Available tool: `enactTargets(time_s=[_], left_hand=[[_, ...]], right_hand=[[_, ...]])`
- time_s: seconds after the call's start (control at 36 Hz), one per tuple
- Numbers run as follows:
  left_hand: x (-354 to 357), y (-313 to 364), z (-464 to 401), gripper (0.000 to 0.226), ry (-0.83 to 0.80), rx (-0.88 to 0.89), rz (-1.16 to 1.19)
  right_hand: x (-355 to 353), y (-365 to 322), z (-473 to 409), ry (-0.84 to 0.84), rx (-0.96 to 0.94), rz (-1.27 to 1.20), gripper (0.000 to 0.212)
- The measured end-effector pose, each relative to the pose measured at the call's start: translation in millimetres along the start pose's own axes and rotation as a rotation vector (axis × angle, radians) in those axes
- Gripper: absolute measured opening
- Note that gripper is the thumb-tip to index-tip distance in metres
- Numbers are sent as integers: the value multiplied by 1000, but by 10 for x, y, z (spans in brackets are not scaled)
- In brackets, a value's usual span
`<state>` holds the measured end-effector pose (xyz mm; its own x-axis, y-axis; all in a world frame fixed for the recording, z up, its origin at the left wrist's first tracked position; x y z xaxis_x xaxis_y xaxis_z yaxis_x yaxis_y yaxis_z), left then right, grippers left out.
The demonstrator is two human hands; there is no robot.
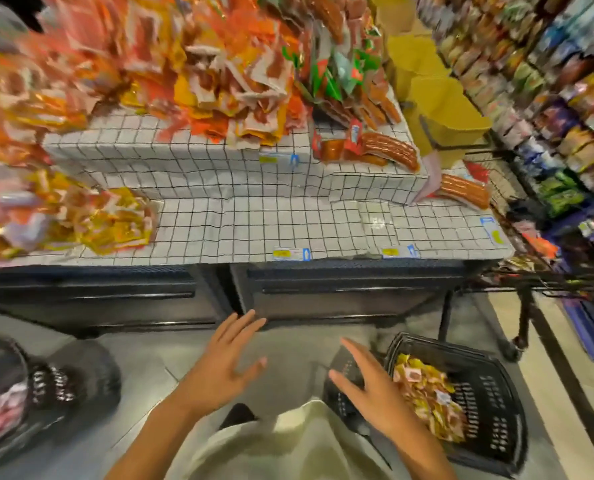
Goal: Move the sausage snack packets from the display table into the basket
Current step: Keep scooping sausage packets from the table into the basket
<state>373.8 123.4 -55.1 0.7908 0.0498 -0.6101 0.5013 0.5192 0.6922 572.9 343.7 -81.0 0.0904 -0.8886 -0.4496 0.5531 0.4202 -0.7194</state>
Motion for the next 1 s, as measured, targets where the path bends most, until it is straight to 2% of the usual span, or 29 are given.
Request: enactTargets(time_s=[0.08, 0.19, 0.36, 0.42, 0.53, 0.72, 0.83, 1.0], left_hand=[[-63, -424, 356, 66, 39, -52, 20], [-70, -914, 824, 68, 115, -156, 105], [17, -1479, 1470, 59, 273, -337, 262], [13, -1625, 1665, 57, 350, -423, 333], [-68, -1847, 1942, 54, 467, -549, 400], [-509, -2176, 2035, 46, 514, -585, 416], [-931, -2333, 1997, 44, 578, -578, 435], [-1670, -2532, 1831, 44, 585, -580, 406]], right_hand=[[238, -244, -156, -95, -2, 47, 79], [434, -543, -367, -200, 15, 141, 59], [543, -1037, -709, -344, 51, 219, 50], [564, -1226, -852, -366, 32, 223, 44], [627, -1625, -1207, -379, -47, 292, 47], [823, -2248, -2020, -410, -184, 310, 46], [955, -2584, -2513, -450, -219, 306, 45], [1082, -3099, -3266, -429, -280, 244, 49]])
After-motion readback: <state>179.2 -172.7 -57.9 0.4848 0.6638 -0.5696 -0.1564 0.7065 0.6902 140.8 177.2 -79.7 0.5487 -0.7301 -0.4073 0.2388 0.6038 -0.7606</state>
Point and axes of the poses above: each hand's wrist, its own z-axis away from the middle knuckle, its own x-axis out of the palm, y = z × x, the point moved 3 cm from there along -z, towards the middle knuckle, and after that the axes turned 15 degrees about -y, right-handed, at the moved point
